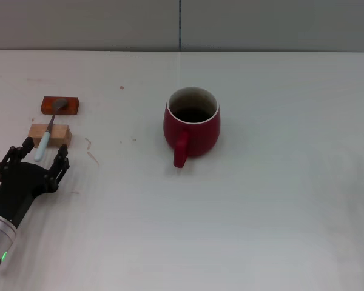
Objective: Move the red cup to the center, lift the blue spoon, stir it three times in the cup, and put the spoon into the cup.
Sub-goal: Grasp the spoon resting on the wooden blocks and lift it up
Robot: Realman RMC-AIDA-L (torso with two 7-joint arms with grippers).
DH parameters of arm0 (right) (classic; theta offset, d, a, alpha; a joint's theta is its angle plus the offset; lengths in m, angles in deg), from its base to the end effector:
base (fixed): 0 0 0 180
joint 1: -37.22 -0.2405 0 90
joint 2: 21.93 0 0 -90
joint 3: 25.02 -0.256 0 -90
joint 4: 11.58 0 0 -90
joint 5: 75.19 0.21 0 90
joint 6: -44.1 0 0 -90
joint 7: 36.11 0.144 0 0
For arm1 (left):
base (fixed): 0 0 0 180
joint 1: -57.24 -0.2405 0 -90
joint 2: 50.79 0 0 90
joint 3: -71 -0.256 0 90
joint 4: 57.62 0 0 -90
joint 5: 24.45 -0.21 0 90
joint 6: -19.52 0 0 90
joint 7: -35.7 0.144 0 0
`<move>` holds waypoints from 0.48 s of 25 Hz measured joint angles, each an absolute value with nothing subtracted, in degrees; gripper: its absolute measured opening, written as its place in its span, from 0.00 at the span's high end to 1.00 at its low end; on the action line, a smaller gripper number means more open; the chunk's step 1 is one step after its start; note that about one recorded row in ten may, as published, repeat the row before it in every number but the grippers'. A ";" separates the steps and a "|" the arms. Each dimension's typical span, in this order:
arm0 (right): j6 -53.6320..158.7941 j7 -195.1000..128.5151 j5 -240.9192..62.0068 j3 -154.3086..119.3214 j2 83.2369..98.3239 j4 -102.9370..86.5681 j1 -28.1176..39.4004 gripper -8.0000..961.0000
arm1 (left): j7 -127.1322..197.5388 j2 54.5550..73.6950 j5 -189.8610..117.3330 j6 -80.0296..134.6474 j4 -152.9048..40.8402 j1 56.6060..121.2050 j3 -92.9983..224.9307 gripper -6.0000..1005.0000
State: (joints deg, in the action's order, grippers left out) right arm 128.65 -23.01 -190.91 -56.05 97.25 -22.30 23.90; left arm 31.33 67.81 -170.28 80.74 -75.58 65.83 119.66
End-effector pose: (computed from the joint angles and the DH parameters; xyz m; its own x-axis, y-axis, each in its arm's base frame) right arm 0.3465 0.2502 -0.0046 0.5955 0.1619 -0.7869 -0.7832 -0.1012 -0.6135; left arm -0.3644 0.2432 -0.0547 0.7599 0.1588 0.6303 0.6495 -0.2246 -0.7264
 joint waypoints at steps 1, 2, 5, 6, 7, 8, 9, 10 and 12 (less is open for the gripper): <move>128.68 -23.01 -190.92 -56.05 97.25 -22.30 23.96 0.95 | 31.39 67.82 -170.27 80.75 -75.65 65.81 119.65 0.26; 128.94 -23.01 -190.92 -56.21 97.25 -22.30 24.15 0.95 | 31.39 67.83 -170.26 80.75 -75.78 65.77 119.66 0.28; 129.74 -23.23 -190.88 -56.54 97.32 -22.29 24.52 0.95 | 31.39 67.81 -170.26 80.75 -75.85 65.76 119.67 0.34; 130.27 -23.64 -190.75 -56.89 97.37 -22.30 24.74 0.94 | 31.39 67.80 -170.26 80.76 -75.87 65.76 119.68 0.36; 130.77 -24.22 -190.27 -57.26 97.41 -22.48 25.08 0.94 | 31.39 67.77 -170.26 80.80 -75.89 65.76 119.68 0.38; 131.21 -24.74 -189.58 -57.68 97.43 -22.73 25.42 0.94 | 31.40 67.76 -170.26 80.81 -75.89 65.76 119.69 0.40; 131.49 -25.00 -188.69 -57.99 97.48 -22.94 25.68 0.94 | 31.40 67.76 -170.26 80.80 -75.90 65.75 119.69 0.42; 131.71 -25.13 -187.74 -58.15 97.49 -23.16 25.90 0.94 | 31.40 67.76 -170.26 80.79 -75.90 65.75 119.69 0.44; 131.94 -25.18 -186.71 -57.97 97.45 -23.40 26.16 0.93 | 31.40 67.76 -170.26 80.74 -75.90 65.76 119.69 0.44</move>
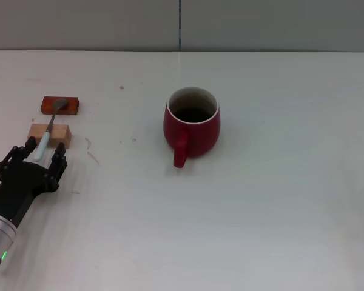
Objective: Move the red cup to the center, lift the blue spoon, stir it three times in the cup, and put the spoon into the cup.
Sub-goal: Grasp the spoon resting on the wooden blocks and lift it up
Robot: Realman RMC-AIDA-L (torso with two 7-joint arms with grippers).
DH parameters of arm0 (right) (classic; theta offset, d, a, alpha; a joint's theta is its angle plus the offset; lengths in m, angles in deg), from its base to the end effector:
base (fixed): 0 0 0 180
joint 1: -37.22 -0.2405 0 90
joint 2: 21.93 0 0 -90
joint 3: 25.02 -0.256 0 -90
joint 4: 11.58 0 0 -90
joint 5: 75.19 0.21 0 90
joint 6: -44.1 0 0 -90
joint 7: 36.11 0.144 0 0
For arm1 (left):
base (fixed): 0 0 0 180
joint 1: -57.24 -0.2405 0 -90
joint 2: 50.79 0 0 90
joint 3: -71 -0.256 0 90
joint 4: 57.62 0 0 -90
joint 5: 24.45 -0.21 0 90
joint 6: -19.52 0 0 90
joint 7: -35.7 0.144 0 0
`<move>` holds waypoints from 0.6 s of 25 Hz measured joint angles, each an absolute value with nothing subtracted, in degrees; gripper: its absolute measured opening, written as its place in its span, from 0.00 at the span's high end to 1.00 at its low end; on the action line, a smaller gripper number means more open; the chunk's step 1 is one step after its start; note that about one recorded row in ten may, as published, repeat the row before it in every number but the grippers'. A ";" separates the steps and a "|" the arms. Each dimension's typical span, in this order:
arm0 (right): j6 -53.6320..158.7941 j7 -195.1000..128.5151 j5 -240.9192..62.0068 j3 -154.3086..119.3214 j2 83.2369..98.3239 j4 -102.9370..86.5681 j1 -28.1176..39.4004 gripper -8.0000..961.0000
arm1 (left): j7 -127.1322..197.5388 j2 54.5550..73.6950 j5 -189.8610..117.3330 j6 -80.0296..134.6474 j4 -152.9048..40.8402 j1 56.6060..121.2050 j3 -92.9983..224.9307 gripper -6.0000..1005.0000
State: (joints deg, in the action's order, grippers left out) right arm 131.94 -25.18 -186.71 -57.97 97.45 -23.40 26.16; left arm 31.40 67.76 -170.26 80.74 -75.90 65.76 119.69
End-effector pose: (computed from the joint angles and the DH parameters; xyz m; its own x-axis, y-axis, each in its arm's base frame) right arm 0.3548 0.2369 0.0102 0.5991 0.2279 -0.7676 -0.7908 0.0185 -0.6118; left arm -0.3635 0.2436 -0.0545 0.7590 0.1556 0.6323 0.6505 -0.2245 -0.7256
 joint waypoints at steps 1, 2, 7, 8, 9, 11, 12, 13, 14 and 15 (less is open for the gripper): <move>132.02 -25.18 -186.62 -57.81 97.41 -23.44 26.25 0.93 | 31.40 67.77 -170.26 80.74 -75.90 65.76 119.69 0.44; 132.10 -25.18 -186.62 -57.72 97.37 -23.45 26.29 0.93 | 31.40 67.77 -170.26 80.74 -75.90 65.76 119.69 0.44; 132.52 -25.21 -186.78 -57.61 97.37 -23.46 26.39 0.76 | 31.40 67.77 -170.23 80.74 -75.99 65.78 119.98 0.45; 132.53 -25.21 -186.78 -57.60 97.38 -23.45 26.40 0.72 | 31.40 67.80 -170.22 80.74 -75.99 65.78 120.17 0.46; 132.53 -25.21 -186.78 -57.60 97.38 -23.45 26.40 0.60 | 31.40 67.82 -170.20 80.75 -75.99 65.76 120.30 0.46; 132.54 -25.21 -186.78 -57.57 97.39 -23.45 26.41 0.47 | 31.40 67.84 -170.18 80.87 -75.99 65.70 120.43 0.46; 132.53 -25.21 -186.79 -57.54 97.39 -23.44 26.44 0.45 | 31.40 67.85 -170.17 80.97 -75.99 65.69 120.42 0.46; 132.54 -25.21 -186.78 -57.44 97.40 -23.44 26.48 0.44 | 31.40 67.84 -170.17 81.11 -75.99 65.68 120.34 0.46; 132.54 -25.21 -186.78 -57.44 97.40 -23.44 26.48 0.42 | 31.40 67.82 -170.17 81.15 -75.99 65.68 120.25 0.47; 132.54 -25.21 -186.78 -57.39 97.41 -23.44 26.50 0.41 | 31.40 67.80 -170.17 81.16 -76.00 65.67 120.16 0.49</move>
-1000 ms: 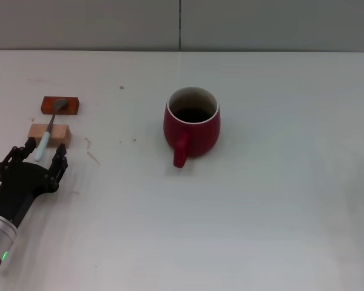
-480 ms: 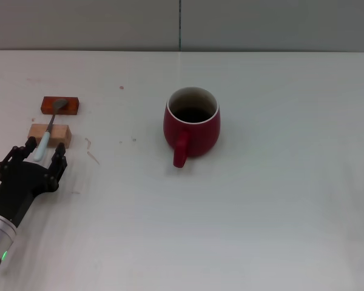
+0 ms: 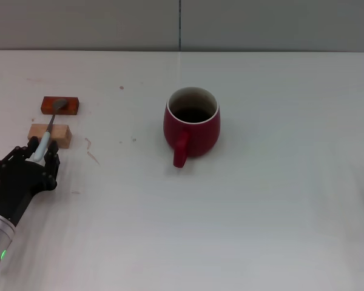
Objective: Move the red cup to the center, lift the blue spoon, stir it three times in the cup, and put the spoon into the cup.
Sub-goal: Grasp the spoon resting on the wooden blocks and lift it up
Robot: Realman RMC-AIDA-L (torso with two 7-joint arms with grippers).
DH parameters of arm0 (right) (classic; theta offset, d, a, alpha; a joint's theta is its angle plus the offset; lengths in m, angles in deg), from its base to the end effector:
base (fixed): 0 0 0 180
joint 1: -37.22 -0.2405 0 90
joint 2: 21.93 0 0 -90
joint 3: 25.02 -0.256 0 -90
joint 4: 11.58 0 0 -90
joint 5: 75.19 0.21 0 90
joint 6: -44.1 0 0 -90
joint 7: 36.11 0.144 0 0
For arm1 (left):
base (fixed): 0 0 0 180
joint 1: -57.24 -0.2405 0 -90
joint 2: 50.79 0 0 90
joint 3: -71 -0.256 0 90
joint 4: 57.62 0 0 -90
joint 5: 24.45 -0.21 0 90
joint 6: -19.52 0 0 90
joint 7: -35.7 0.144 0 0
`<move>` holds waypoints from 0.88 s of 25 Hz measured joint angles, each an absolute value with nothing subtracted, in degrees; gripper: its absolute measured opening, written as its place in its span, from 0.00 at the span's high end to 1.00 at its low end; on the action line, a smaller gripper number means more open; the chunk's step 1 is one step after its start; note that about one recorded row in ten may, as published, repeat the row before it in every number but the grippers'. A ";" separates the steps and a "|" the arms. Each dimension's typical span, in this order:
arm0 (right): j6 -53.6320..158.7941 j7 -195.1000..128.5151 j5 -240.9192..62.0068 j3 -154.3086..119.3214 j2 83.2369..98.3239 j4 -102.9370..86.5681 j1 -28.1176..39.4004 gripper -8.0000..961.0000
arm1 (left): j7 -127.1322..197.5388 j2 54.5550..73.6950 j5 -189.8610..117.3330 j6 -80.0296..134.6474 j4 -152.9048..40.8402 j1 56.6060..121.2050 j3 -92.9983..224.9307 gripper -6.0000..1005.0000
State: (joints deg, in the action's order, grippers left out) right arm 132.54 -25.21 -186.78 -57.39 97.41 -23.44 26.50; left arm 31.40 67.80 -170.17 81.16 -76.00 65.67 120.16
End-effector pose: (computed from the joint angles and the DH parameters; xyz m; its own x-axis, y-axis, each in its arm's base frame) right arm 0.3542 0.2343 0.0097 0.5997 0.2308 -0.7662 -0.7890 0.0109 -0.6143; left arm -0.3632 0.2441 -0.0527 0.7557 0.1471 0.6382 0.6542 -0.2153 -0.7250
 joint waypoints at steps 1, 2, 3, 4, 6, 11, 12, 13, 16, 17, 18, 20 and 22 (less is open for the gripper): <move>132.54 -25.21 -186.78 -57.34 97.42 -23.44 26.51 0.39 | 31.40 67.78 -170.17 81.15 -75.99 65.68 120.10 0.52; 132.54 -25.21 -186.79 -57.29 97.42 -23.44 26.50 0.38 | 31.40 67.78 -170.17 81.08 -75.99 65.68 120.07 0.54; 132.56 -25.21 -186.78 -57.16 97.42 -23.44 26.50 0.36 | 31.40 67.77 -170.17 81.01 -75.99 65.71 120.05 0.57; 132.57 -25.21 -186.79 -57.00 97.42 -23.44 26.50 0.35 | 31.40 67.77 -170.18 80.99 -76.00 65.72 120.04 0.60; 132.58 -25.21 -186.79 -56.79 97.42 -23.44 26.50 0.32 | 31.40 67.77 -170.21 80.96 -75.99 65.75 120.04 0.65; 132.67 -25.21 -186.79 -56.75 97.42 -23.44 26.50 0.30 | 31.39 67.77 -170.27 80.94 -75.99 65.76 119.98 0.72; 132.68 -25.21 -186.78 -56.73 97.42 -23.44 26.50 0.30 | 31.40 67.77 -170.31 80.94 -75.99 65.76 119.96 0.73; 132.69 -25.21 -186.79 -56.71 97.42 -23.44 26.50 0.30 | 31.39 67.77 -170.35 80.94 -75.99 65.76 119.95 0.74; 132.70 -25.21 -186.79 -56.66 97.42 -23.44 26.50 0.30 | 31.40 67.77 -170.37 80.94 -76.03 65.79 119.95 0.75; 132.71 -25.21 -186.79 -56.66 97.42 -23.44 26.50 0.30 | 31.39 67.77 -170.35 80.95 -76.04 65.81 119.95 0.75; 132.74 -25.21 -186.79 -56.66 97.42 -23.44 26.50 0.30 | 31.40 67.77 -170.32 80.94 -76.04 65.83 119.95 0.75; 132.88 -25.21 -186.79 -56.66 97.42 -23.44 26.50 0.30 | 31.39 67.77 -170.28 80.92 -76.06 65.83 119.95 0.75; 133.11 -25.21 -186.82 -56.62 97.42 -23.44 26.50 0.30 | 31.40 67.77 -170.27 80.90 -76.07 65.85 119.95 0.75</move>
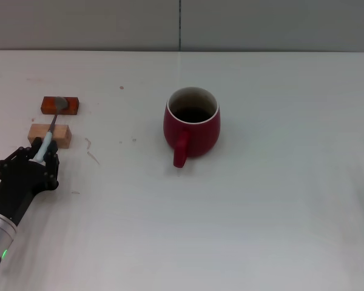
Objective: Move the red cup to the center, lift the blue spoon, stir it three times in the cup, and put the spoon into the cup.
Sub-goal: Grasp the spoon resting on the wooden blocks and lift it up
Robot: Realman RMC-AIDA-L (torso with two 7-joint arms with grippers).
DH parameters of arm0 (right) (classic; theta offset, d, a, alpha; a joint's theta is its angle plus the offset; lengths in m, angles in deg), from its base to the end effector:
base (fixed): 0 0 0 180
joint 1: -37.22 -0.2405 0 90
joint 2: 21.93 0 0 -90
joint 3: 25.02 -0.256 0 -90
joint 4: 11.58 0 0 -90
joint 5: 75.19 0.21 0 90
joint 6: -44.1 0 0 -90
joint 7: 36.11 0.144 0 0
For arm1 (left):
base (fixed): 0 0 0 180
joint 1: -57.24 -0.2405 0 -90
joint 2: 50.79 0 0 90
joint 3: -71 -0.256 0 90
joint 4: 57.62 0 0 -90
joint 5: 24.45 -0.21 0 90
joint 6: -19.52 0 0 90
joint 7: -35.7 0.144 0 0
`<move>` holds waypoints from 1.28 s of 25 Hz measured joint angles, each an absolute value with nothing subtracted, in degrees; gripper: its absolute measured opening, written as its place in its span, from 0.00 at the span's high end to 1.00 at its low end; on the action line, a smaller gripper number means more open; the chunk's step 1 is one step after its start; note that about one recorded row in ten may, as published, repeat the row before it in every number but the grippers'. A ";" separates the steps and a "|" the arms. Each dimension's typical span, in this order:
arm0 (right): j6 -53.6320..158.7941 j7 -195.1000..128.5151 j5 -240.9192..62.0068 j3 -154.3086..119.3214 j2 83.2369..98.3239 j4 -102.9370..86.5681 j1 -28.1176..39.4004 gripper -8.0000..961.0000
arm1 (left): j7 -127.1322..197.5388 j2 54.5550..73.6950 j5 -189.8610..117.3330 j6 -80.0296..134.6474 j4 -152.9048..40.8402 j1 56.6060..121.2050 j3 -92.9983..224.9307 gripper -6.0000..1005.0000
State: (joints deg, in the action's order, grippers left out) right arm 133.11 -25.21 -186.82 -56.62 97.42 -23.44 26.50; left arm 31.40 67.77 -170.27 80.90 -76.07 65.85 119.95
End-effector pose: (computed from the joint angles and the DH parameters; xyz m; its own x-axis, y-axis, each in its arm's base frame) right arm 0.3520 0.2337 0.0086 0.5984 0.2353 -0.7659 -0.7874 -0.0039 -0.6164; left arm -0.3624 0.2450 -0.0537 0.7573 0.1489 0.6358 0.6522 -0.2223 -0.7247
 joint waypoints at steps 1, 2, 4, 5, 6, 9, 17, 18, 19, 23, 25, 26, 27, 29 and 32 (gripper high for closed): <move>133.21 -25.21 -186.83 -56.50 97.42 -23.44 26.50 0.30 | 31.39 67.77 -170.26 80.89 -76.08 65.85 119.95 0.76; 133.26 -25.21 -186.85 -56.37 97.42 -23.44 26.50 0.30 | 31.39 67.77 -170.26 80.86 -76.08 65.85 119.96 0.76; 133.31 -25.21 -186.88 -56.04 97.40 -23.44 26.50 0.30 | 31.39 67.77 -170.26 80.82 -76.08 65.89 120.00 0.76; 133.31 -25.21 -186.89 -55.98 97.38 -23.45 26.50 0.30 | 31.39 67.77 -170.26 80.80 -76.08 65.92 120.05 0.76; 133.31 -25.21 -186.90 -55.97 97.37 -23.44 26.50 0.30 | 31.39 67.77 -170.26 80.79 -76.08 65.94 120.10 0.76; 133.31 -25.21 -186.90 -55.96 97.35 -23.44 26.49 0.30 | 31.40 67.77 -170.26 80.73 -76.01 65.96 120.20 0.77; 133.31 -25.21 -187.34 -55.96 97.33 -23.45 26.50 0.30 | 31.40 67.77 -170.26 80.58 -75.68 66.21 120.12 0.77; 133.31 -25.21 -187.34 -55.96 97.33 -23.44 26.50 0.30 | 31.39 67.77 -170.26 80.58 -75.67 66.23 120.12 0.78; 133.31 -25.21 -187.34 -55.96 97.33 -23.44 26.50 0.30 | 31.40 67.77 -170.26 80.58 -75.68 66.23 120.13 0.78; 133.31 -25.21 -187.35 -55.96 97.33 -23.44 26.50 0.30 | 31.40 67.77 -170.26 80.58 -75.70 66.25 120.13 0.78; 133.32 -25.21 -187.35 -55.96 97.33 -23.45 26.50 0.30 | 31.39 67.77 -170.26 80.58 -75.66 66.30 120.11 0.78; 133.32 -25.21 -187.36 -55.96 97.33 -23.44 26.50 0.30 | 31.39 67.77 -170.26 80.58 -75.65 66.31 120.10 0.78; 133.32 -25.21 -187.38 -55.96 97.33 -23.45 26.50 0.30 | 31.39 67.77 -170.26 80.58 -75.63 66.34 120.12 0.79; 133.33 -25.21 -187.41 -55.96 97.33 -23.45 26.50 0.30 | 31.39 67.77 -170.26 80.58 -75.55 66.38 120.20 0.79; 133.36 -25.21 -187.42 -55.96 97.33 -23.44 26.50 0.30 | 31.39 67.77 -170.26 80.52 -75.55 66.41 120.21 0.79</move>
State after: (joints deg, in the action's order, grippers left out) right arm 133.36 -25.21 -187.42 -55.96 97.33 -23.44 26.50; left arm 31.39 67.77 -170.26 80.52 -75.55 66.41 120.21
